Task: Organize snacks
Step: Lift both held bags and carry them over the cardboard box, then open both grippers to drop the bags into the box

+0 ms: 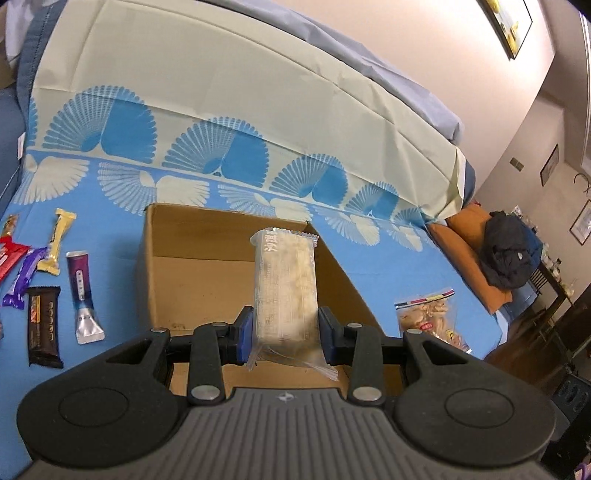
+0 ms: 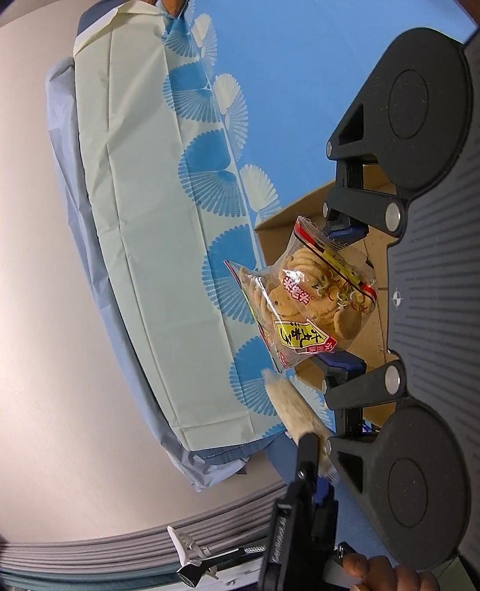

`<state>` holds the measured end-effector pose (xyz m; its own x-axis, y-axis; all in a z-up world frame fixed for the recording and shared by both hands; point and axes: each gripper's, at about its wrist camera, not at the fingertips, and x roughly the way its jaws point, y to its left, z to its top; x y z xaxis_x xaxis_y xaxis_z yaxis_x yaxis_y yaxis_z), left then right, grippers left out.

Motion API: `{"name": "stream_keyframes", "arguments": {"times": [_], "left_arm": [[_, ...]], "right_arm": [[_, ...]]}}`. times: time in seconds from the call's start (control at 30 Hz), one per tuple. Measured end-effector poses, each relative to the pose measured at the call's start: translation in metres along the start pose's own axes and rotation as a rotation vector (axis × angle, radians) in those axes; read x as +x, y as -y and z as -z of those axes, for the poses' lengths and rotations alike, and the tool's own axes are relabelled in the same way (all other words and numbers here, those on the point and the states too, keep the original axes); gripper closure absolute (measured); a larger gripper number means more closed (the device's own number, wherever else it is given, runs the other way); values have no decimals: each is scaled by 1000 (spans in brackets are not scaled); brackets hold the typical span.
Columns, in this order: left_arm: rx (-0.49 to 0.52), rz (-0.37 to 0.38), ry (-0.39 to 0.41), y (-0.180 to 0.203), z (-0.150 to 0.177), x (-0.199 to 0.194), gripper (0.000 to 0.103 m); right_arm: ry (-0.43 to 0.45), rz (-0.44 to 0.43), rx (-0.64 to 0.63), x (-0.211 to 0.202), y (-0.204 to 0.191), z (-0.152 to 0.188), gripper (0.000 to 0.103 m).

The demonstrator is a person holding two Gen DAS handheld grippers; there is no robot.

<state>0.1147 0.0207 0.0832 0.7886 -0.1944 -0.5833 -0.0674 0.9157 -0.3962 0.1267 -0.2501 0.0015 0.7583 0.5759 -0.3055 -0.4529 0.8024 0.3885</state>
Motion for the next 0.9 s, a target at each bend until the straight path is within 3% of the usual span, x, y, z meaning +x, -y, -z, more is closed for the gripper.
{"name": "stream_keyframes", "arguments": {"times": [0.9], "left_arm": [[19, -18, 19, 16, -15, 15, 63]], "right_arm": [[-24, 3, -47, 4, -8, -1, 46]]}}
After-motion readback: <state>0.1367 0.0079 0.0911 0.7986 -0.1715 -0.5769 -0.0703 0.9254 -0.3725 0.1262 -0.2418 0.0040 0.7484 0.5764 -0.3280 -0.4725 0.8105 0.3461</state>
